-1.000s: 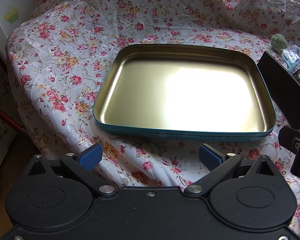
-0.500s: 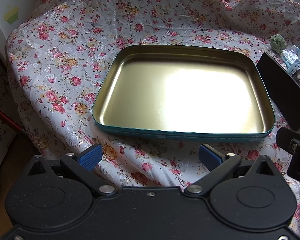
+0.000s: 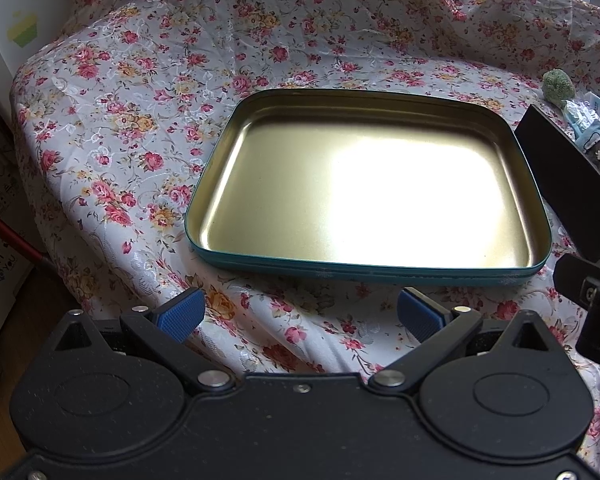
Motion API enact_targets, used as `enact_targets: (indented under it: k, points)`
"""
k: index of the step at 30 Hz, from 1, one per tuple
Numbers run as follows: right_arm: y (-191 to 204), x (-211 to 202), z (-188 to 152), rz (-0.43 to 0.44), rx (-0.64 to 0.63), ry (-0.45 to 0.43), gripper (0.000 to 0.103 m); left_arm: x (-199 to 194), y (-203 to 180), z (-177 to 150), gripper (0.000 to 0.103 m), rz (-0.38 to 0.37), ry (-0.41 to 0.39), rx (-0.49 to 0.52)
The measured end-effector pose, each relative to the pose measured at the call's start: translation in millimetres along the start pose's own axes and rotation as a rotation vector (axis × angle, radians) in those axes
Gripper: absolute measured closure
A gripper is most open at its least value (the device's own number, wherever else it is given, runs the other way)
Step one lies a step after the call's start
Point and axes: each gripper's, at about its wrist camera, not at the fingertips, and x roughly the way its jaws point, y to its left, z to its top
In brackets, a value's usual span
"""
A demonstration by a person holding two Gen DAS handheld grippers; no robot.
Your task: Organize soft objects
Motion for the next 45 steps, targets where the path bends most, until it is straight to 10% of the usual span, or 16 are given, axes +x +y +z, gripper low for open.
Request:
enact_targets:
  k: [24, 45]
  points:
    - [-13, -2, -2, -0.02, 0.017, -0.02, 0.001, -2, -10, -4, 0.011, -0.059, -0.044, 0.032]
    - [-171, -3, -18, -0.241, 0.403, -0.085, 0.008, -18, -114, 6, 0.011, -0.282, -0.129, 0.218]
